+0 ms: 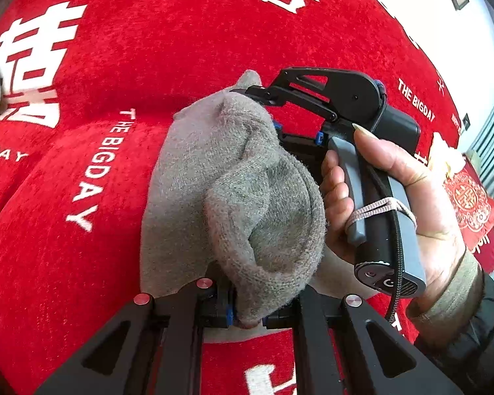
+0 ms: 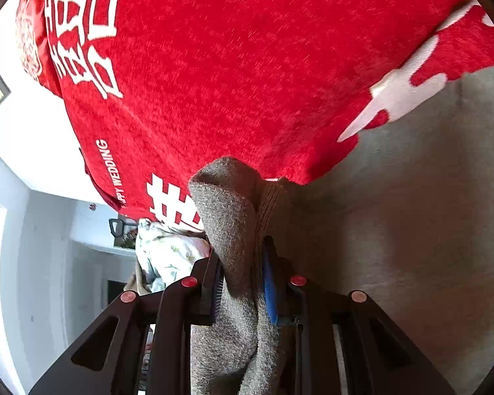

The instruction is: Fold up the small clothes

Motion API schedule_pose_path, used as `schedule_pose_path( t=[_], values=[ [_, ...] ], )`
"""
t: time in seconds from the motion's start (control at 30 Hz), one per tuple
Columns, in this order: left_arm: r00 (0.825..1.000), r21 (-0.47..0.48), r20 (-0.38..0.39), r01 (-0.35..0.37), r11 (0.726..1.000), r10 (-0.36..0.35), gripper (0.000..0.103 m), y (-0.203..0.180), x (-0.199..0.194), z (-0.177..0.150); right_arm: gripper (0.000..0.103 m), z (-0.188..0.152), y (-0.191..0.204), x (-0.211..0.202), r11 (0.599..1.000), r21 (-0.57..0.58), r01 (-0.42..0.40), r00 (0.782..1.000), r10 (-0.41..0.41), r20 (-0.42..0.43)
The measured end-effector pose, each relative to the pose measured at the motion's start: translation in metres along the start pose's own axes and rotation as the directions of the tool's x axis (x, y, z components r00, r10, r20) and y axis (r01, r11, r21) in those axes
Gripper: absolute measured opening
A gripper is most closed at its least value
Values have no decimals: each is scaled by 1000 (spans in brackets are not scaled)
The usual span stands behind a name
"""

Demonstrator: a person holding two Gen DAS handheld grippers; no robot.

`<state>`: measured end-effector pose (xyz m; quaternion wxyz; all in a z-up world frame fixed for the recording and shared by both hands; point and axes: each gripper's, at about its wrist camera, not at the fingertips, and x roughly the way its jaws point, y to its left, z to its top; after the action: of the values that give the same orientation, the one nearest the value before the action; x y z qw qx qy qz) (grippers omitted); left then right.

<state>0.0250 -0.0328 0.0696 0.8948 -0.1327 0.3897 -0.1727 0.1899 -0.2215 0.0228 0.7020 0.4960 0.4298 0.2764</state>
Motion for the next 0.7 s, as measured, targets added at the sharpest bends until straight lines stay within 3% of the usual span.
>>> schedule_pose_path(
  t=[0.7],
  values=[
    [997,138,-77,29,990,-18,11,-83,34,2,23,39,-35,-69,999,-32,-5,1000,6,21]
  ],
)
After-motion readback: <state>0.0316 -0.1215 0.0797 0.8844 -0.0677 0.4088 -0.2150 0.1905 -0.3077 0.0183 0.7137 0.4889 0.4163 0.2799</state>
